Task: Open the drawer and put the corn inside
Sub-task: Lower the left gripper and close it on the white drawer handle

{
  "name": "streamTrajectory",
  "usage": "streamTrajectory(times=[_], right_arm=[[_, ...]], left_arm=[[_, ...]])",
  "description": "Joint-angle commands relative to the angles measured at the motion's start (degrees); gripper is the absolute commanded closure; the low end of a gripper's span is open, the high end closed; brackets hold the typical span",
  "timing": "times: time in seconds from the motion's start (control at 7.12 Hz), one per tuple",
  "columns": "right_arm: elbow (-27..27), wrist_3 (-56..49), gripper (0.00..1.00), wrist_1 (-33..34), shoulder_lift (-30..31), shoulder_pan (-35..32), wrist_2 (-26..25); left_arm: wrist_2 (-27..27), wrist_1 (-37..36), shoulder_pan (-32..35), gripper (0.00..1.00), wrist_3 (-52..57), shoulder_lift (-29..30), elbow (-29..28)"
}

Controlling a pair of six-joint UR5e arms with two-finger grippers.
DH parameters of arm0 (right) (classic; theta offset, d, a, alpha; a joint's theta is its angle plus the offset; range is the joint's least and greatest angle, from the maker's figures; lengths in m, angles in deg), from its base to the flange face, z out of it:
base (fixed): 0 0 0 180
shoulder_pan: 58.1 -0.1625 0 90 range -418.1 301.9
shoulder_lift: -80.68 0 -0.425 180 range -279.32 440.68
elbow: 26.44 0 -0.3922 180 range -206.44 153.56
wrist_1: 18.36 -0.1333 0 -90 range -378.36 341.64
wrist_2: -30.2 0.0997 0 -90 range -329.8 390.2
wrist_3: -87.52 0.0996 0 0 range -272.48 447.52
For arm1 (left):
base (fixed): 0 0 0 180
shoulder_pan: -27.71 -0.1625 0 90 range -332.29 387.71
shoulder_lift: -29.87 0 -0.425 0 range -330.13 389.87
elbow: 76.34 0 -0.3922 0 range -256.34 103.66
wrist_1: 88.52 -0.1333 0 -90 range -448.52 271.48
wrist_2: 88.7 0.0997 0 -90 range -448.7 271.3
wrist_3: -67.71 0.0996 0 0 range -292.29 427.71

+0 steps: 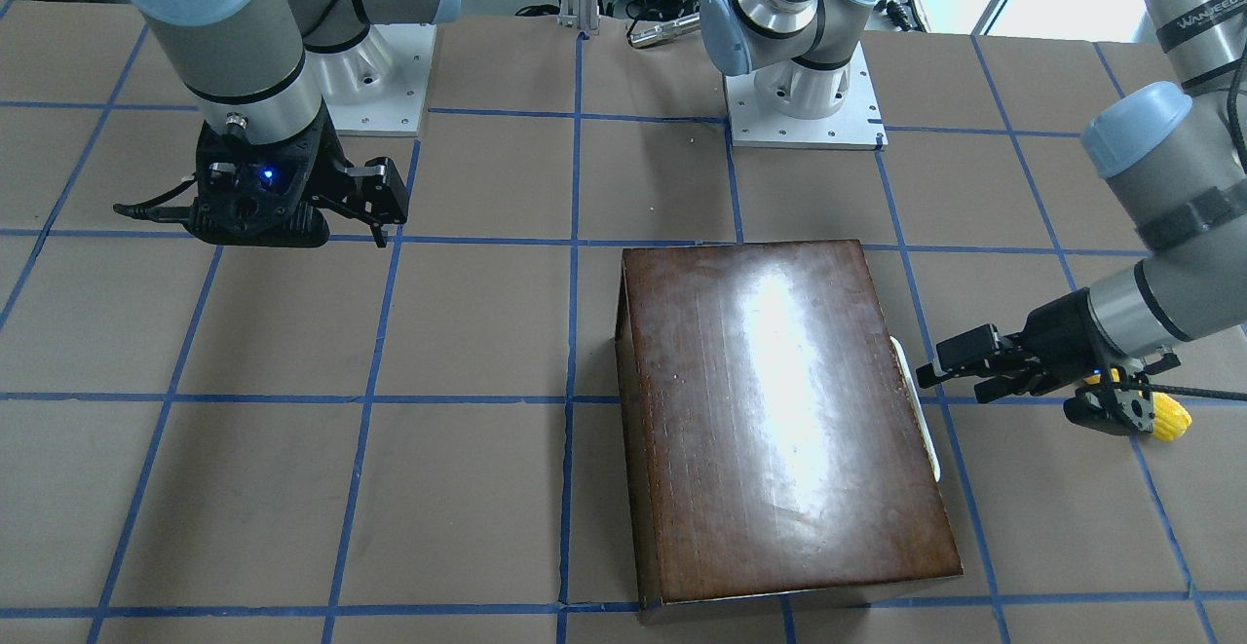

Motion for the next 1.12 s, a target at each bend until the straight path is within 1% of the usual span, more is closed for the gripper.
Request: streamTrajectory(times=[0.0,0.28,0.42,0.98], right_arm=[[0.00,0.00,0.00,-0.02,0.09,0.00,-0.03],[0.00,0.00,0.00,-0.02,0.00,0.00,-0.02],[0.00,0.00,0.00,0.07,0.00,0.00,-0.03],[0.00,0.00,0.00,-0.02,0.00,0.00,-0.03]], left_arm=[[-1.04,-0.03,0.28,0.00,-0.38,1.09,0.09],[-1.04,-0.12,0.37,0.00,-0.38,1.62,0.87],[-2.00,-0.20,0.45,0.00,-0.38,1.79,1.23],[-1.92,-0.20,0.81,0.00,-0.38,1.97,1.41]])
